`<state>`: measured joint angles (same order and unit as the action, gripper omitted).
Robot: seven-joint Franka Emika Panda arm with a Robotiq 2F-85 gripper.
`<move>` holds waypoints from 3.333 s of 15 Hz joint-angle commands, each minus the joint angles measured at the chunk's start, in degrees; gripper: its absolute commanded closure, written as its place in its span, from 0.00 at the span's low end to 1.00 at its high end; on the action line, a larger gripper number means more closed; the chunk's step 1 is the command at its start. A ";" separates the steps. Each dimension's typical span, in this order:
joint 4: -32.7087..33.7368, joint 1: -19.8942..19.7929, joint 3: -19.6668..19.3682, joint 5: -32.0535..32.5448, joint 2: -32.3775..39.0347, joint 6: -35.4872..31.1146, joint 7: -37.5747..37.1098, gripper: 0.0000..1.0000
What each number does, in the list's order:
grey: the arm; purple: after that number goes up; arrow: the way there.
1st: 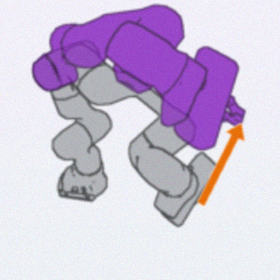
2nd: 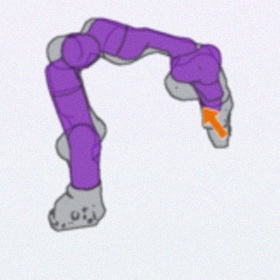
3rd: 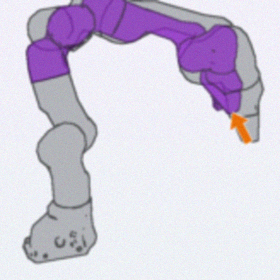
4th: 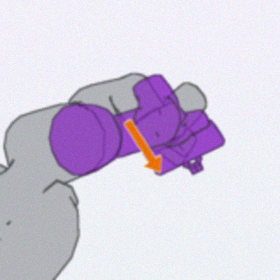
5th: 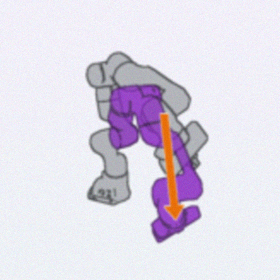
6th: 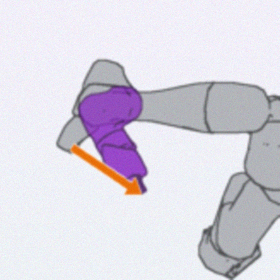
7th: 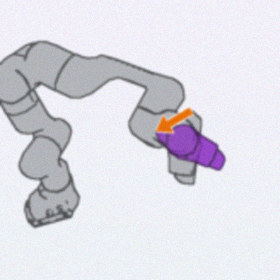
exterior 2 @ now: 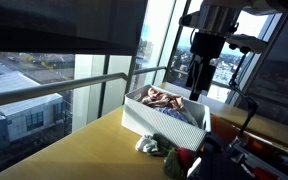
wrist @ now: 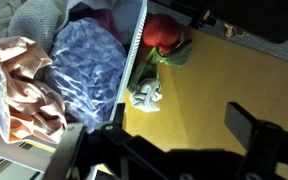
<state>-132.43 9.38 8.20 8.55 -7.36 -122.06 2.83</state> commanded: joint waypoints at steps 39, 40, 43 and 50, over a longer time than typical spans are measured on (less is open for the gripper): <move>12.83 1.87 3.01 28.85 47.10 4.01 32.51 0.25; 13.37 1.55 3.06 28.35 47.62 4.34 32.13 0.26; 14.16 0.67 3.55 25.35 46.62 5.74 31.66 0.50; 10.42 0.46 7.31 10.19 31.33 8.75 28.79 0.99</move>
<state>-118.62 10.53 12.78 24.35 33.11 -114.39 33.72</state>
